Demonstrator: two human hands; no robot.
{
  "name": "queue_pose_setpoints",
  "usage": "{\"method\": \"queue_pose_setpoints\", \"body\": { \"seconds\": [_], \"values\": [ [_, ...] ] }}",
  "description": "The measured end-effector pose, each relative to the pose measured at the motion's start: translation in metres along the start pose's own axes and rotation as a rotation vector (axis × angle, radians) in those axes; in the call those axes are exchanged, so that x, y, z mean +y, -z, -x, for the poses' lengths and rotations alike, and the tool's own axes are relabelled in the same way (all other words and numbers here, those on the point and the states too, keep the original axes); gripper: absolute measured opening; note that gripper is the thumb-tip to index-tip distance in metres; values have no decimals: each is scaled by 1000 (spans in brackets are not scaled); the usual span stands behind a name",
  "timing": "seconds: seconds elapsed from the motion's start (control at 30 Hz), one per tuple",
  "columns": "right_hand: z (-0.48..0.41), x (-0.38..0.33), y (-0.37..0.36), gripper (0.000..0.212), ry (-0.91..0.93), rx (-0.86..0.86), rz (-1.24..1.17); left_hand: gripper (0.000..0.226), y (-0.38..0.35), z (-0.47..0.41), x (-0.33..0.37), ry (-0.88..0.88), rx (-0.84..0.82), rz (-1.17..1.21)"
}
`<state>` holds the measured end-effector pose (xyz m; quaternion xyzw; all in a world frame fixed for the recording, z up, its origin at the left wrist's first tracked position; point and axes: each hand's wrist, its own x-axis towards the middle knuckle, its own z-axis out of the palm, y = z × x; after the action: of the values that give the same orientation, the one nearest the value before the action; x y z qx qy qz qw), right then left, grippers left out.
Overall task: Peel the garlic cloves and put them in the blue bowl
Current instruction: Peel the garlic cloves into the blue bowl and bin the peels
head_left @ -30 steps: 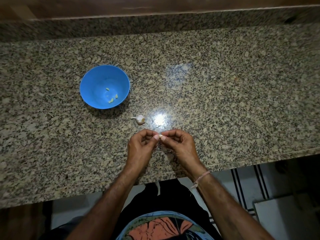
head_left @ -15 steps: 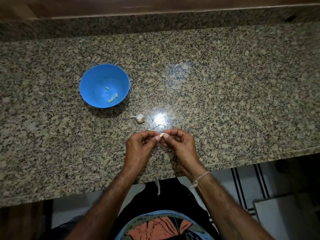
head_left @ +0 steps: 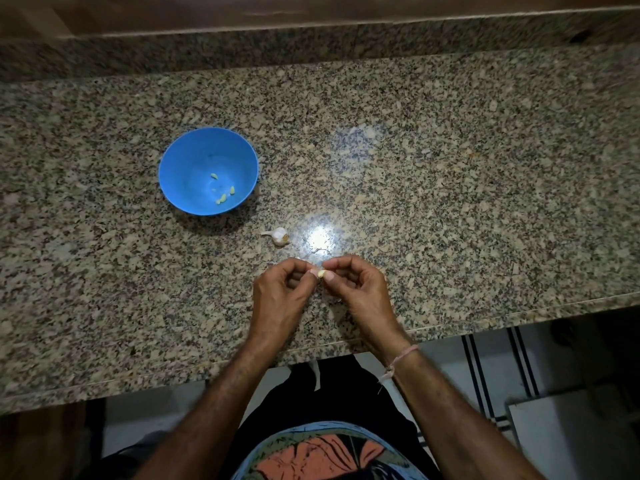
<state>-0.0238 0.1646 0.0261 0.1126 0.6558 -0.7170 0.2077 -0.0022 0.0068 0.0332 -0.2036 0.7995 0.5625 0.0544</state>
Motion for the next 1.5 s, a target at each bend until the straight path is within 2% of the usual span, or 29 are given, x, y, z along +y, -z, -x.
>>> {"method": "queue_pose_setpoints", "body": {
  "seconds": [0.1, 0.23, 0.37, 0.5, 0.6, 0.67, 0.77, 0.93, 1.03, 1.13, 1.23, 1.33, 1.5],
  "values": [
    [0, 1, -2, 12, 145, -50, 160, 7, -1, -1, -1, 57, 3, 18],
    [-3, 3, -3, 10, 189, -39, 235, 11, -2, -3, -2, 156, -31, 113],
    [-4, 7, -5, 7, 159, 17, 214, 12, -6, -1, 2, 309, -65, 271],
    [-6, 13, -8, 14, 50, 54, 102, 14, -12, 0, 9, 378, -74, 349],
    [-4, 11, -11, 28, -67, 77, -132, 13, -15, -2, 11, 343, -33, 260],
    [-3, 5, -9, 34, -117, 115, -232, 13, -15, -5, 8, 283, 20, 109],
    [-6, -3, -3, 28, -156, 114, -276, 7, -13, -7, 8, 179, 56, -111],
    [-6, -13, -2, 21, -221, 88, -325, 16, -11, -7, 3, -12, 61, -226],
    [-6, -13, -3, 21, -271, 79, -350, 11, -11, -7, 3, -77, 62, -305],
    [-6, -11, -5, 23, -296, 81, -345, 22, -11, -7, 6, -116, 17, -183],
    [-5, -12, -6, 26, -299, 64, -321, 17, -11, -6, 8, -116, -48, -35],
    [-5, -10, -8, 26, -293, 51, -323, 7, -11, -5, 8, -44, -27, 30],
    [-7, -4, -7, 14, -261, 34, -304, 9, -10, -8, 6, 74, 4, 122]
  ]
}}
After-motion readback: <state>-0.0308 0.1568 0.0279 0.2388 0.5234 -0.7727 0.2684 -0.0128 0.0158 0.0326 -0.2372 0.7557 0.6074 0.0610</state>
